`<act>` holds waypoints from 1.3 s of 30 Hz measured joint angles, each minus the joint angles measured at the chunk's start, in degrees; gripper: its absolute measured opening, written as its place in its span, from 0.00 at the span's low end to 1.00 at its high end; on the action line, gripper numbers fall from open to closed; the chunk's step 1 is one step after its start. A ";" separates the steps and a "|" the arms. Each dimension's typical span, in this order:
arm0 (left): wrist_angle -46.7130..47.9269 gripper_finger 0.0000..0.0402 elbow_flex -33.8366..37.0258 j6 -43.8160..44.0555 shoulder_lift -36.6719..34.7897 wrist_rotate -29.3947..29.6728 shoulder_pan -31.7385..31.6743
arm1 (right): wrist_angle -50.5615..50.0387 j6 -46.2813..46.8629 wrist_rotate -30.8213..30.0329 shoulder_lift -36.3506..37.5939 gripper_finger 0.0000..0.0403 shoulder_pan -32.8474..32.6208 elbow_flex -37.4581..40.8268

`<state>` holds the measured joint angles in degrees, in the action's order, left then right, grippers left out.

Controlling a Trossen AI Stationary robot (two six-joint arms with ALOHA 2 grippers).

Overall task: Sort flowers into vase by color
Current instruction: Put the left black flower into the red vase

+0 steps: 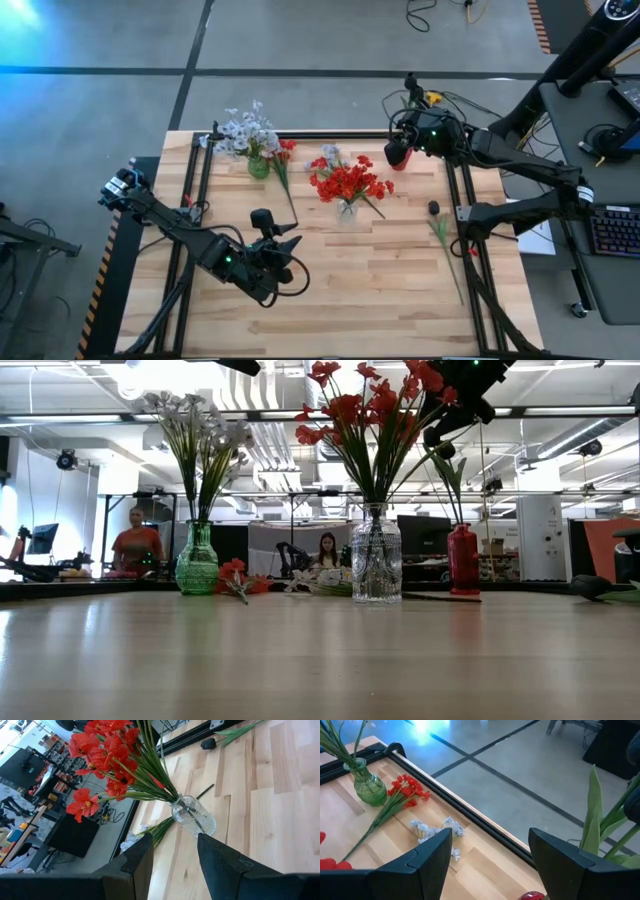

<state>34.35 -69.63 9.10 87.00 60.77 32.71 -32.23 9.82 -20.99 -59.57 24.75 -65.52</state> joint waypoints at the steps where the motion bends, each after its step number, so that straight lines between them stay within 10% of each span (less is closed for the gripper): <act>1: 0.00 0.34 0.00 0.00 0.00 0.00 -0.02 | 0.00 0.00 0.00 0.00 0.63 0.00 0.00; 12: 0.32 0.34 0.00 0.00 0.00 0.13 -0.15 | -7.14 7.71 -10.60 0.34 0.63 0.27 -1.30; 39: 0.39 0.34 0.00 -2.26 0.02 0.14 -2.13 | -9.79 -0.43 -7.45 -5.07 0.62 9.19 -18.41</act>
<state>34.74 -69.63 6.84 87.02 60.92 30.57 -42.02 9.39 -28.44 -64.64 33.95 -83.92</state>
